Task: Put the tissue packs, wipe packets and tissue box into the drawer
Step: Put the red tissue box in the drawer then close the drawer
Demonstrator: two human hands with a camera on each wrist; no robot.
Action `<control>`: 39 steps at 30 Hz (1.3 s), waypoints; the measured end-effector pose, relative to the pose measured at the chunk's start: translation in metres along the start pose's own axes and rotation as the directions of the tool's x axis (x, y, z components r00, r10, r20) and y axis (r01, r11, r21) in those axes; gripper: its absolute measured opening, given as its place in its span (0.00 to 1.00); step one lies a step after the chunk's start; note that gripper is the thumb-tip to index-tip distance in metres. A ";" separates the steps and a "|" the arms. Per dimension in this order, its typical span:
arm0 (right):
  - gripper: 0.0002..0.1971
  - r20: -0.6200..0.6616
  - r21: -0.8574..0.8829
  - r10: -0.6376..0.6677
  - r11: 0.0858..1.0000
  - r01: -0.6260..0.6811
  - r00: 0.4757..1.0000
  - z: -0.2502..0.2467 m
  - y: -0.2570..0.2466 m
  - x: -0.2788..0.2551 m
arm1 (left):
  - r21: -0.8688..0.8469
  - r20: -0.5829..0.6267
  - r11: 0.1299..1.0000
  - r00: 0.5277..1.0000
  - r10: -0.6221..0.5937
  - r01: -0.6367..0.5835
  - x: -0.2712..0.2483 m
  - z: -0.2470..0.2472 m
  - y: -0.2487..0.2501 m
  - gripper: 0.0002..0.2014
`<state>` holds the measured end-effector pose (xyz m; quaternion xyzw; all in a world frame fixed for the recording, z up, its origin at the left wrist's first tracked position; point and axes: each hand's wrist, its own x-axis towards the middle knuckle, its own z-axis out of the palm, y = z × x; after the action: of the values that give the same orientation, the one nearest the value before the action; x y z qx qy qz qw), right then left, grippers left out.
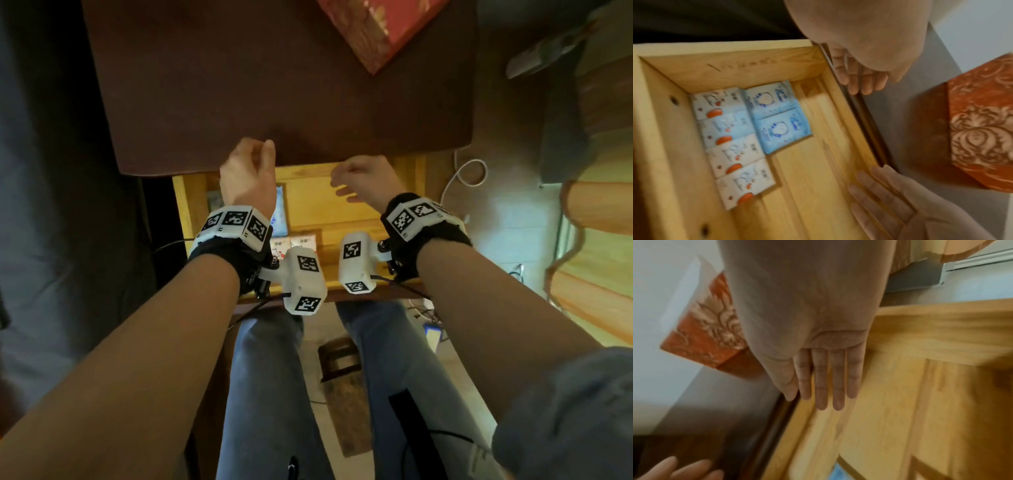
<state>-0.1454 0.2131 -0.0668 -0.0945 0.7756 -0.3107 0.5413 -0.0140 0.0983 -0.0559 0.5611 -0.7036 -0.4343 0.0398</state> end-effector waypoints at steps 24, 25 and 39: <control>0.14 -0.363 0.249 -0.176 0.928 0.277 0.915 -0.135 -0.073 0.070 | -0.386 0.073 0.913 0.991 -0.111 0.130 0.056 0.075 0.144 0.21; 0.14 -0.351 0.246 -0.185 0.928 0.281 0.918 -0.134 -0.074 0.069 | -0.384 0.064 0.913 0.990 -0.123 0.138 0.055 0.076 0.144 0.19; 0.19 -0.271 0.320 -0.111 0.927 0.198 0.956 -0.096 -0.026 0.020 | -0.465 0.132 0.834 0.955 -0.265 0.296 0.011 0.068 0.101 0.21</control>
<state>-0.2447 0.2194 -0.0458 -0.0205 0.7610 -0.4925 0.4217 -0.1315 0.1274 -0.0365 0.6169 -0.4848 -0.6132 0.0916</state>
